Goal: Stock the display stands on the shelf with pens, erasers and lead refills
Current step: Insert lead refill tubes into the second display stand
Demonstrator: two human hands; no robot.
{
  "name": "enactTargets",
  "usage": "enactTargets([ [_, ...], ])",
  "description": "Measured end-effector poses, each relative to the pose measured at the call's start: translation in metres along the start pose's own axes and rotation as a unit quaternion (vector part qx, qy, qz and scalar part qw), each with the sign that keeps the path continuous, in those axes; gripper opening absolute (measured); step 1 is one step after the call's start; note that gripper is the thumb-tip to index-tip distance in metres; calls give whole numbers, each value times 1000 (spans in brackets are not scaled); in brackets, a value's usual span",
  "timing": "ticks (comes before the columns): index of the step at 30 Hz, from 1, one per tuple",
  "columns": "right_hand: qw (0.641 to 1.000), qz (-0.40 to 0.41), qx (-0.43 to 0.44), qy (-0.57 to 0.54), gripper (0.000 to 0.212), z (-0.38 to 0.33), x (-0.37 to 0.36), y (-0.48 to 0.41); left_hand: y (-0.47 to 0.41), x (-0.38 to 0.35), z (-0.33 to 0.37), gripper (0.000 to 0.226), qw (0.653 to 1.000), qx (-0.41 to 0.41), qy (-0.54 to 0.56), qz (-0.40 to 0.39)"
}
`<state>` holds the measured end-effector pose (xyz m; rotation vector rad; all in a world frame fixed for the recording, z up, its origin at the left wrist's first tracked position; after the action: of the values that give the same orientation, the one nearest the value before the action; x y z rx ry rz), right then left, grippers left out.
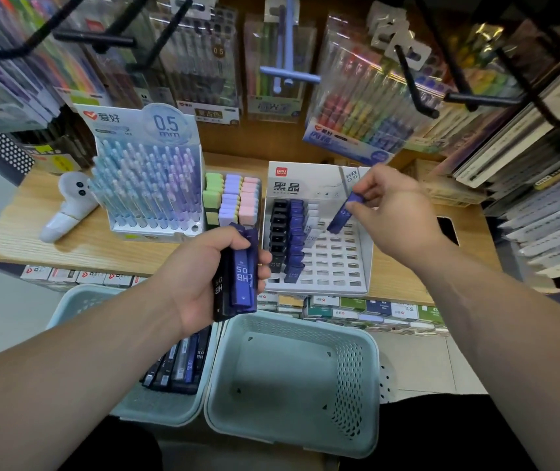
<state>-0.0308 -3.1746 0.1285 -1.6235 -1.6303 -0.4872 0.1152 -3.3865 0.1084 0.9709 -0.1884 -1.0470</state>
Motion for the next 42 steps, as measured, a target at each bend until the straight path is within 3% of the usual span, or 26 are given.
enactTargets([
  [3, 1000, -8, 9, 8, 38, 3, -8, 0, -3, -4, -2, 26, 1000, 3, -11, 8],
  [12, 997, -18, 40, 69, 11, 8, -26, 1, -12, -5, -7, 30, 1000, 11, 4, 9],
  [23, 993, -31, 60, 93, 16, 5, -35, -2, -13, 2, -5, 35, 1000, 21, 0, 12],
  [28, 983, -52, 75, 161, 26, 1, -37, -5, -11, 1, -5, 40, 1000, 19, -3, 4],
  [32, 979, -72, 67, 178, 28, 3, -38, -1, -7, -1, -5, 29, 1000, 20, -15, -2],
  [36, 991, -59, 24, 115, 11, -9, -32, 1, -1, -5, -8, 21, 999, 21, -31, -8],
  [38, 996, -86, -10, 18, 24, -26, -31, 6, 2, -6, -9, 18, 999, 12, -36, -16],
  [40, 972, -181, -92, -118, 32, -45, -32, 18, 4, -8, -8, 14, 999, 0, -40, -16],
  [42, 930, -290, -140, -179, 33, -62, -32, 34, 6, -8, -6, 15, 998, -25, -53, -14],
])
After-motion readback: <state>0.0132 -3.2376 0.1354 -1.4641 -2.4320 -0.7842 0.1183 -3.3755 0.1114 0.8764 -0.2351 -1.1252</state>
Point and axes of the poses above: each hand's wrist, its own y-axis away from the middle knuckle, its own x-axis out of the back of the hand, z = x × y, the point moved 4 cm from there along -y, towards the middle knuckle, and after that the axes turned 11 degrees about z, right-handed, at the moved point
